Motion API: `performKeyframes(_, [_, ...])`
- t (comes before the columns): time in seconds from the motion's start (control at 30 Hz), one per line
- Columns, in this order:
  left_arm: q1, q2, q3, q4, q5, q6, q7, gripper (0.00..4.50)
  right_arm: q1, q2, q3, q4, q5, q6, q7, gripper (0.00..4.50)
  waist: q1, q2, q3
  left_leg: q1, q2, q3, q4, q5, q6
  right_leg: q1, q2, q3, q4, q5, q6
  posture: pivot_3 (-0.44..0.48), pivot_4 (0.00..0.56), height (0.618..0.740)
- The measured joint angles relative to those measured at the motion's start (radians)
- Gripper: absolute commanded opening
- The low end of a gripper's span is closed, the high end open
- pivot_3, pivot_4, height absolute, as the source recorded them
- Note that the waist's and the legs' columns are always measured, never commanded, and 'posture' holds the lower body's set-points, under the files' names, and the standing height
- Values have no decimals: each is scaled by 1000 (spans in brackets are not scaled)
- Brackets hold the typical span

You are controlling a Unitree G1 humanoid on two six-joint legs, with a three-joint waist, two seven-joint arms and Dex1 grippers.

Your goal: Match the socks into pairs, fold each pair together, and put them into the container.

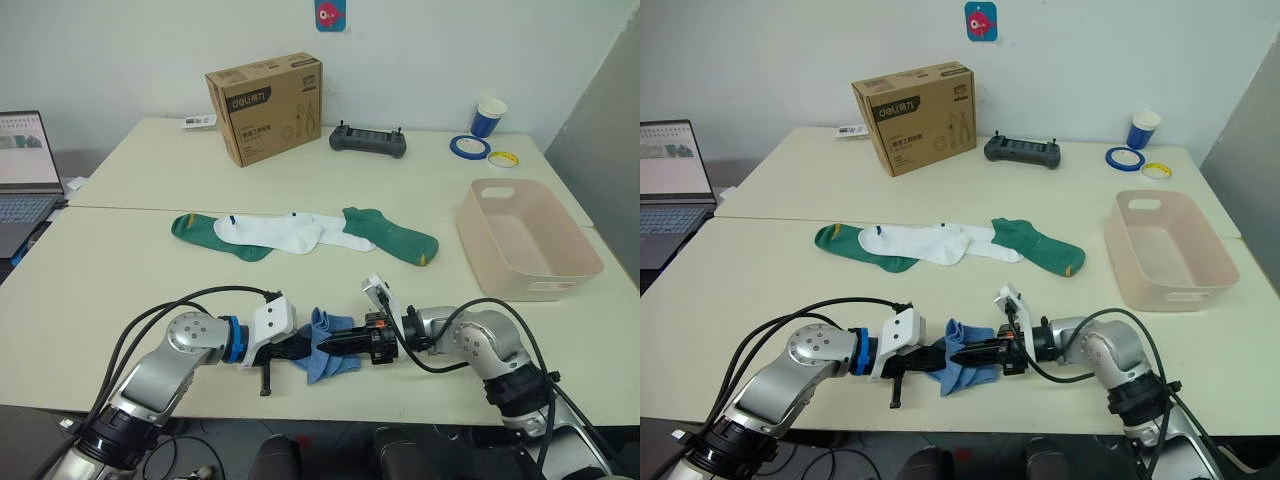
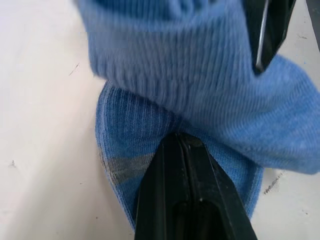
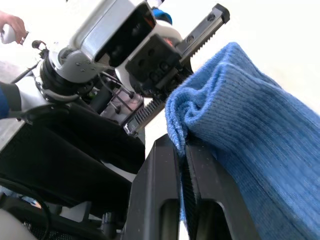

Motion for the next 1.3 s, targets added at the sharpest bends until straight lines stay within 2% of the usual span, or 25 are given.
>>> performKeyframes(0.17, [0, 0, 0, 0, 0, 0, 0, 0, -9, -6, -40, 4, 19, 8, 2, 2870, 0, 0, 0, 0, 0, 0, 0, 0, 0, 0, 0, 0, 0, 0, 0, 0, 150, 740])
performKeyframes(0.3, [-1, 1, 0, 1, 0, 0, 0, 0, -8, -25, -129, -26, 120, 97, 2, 2870, 0, 0, 0, 0, 0, 0, 0, 0, 0, 0, 0, 0, 0, 0, 0, 0, 150, 740])
performKeyframes(0.4, [-1, 1, 0, 3, 0, -1, 0, 0, 2, -83, -150, -67, 96, 50, 2, 2870, 0, 0, 0, 0, 0, 0, 0, 0, 0, 0, 0, 0, 0, -1, -2, 0, 150, 740])
performKeyframes(0.5, [-2, 1, 0, 5, 0, -3, -1, 0, 45, -131, -123, -76, 2, -73, 14, 2243, 0, 0, 0, 0, 0, 0, -1, 0, 0, 0, 0, 0, 0, -2, -4, 0, 150, 740])
performKeyframes(0.7, [-12, 2, 0, 20, 0, -6, -4, 0, 97, -168, 15, -61, -218, -347, 69, 70, 0, 0, 0, 1, 0, 1, 0, 0, 0, 0, 0, 0, 0, -2, -5, 0, 150, 740])
performKeyframes(0.9, [-13, 8, 2, 14, -7, 9, -9, 0, 96, -89, 96, 22, -325, -462, 75, 28, -1, 0, 0, 1, 0, 1, 0, 0, 0, 0, 0, 0, 0, -2, -6, 0, 150, 740])
performKeyframes(1.07, [-8, 39, 46, -3, -51, 83, -11, 0, 60, -85, 127, 69, -399, -541, 80, 28, -3, 0, 0, 1, 0, 1, 0, 0, 0, -1, 0, 0, 0, -2, -6, 0, 150, 740])
performKeyframes(1.23, [-2, 168, 159, -69, -117, 162, -54, 0, 58, -69, 120, 84, -410, -558, 85, 28, -6, 0, 1, 1, 1, 1, -1, 0, 0, -1, 0, 0, 0, -2, -7, 0, 150, 740])
performKeyframes(1.3, [-21, 183, 212, -121, -171, 203, -60, 0, 61, -74, 111, 79, -408, -546, 91, 28, -5, 0, 1, 1, 1, 1, -1, 0, 0, -1, -1, 0, -1, -2, -7, 0, 150, 740])
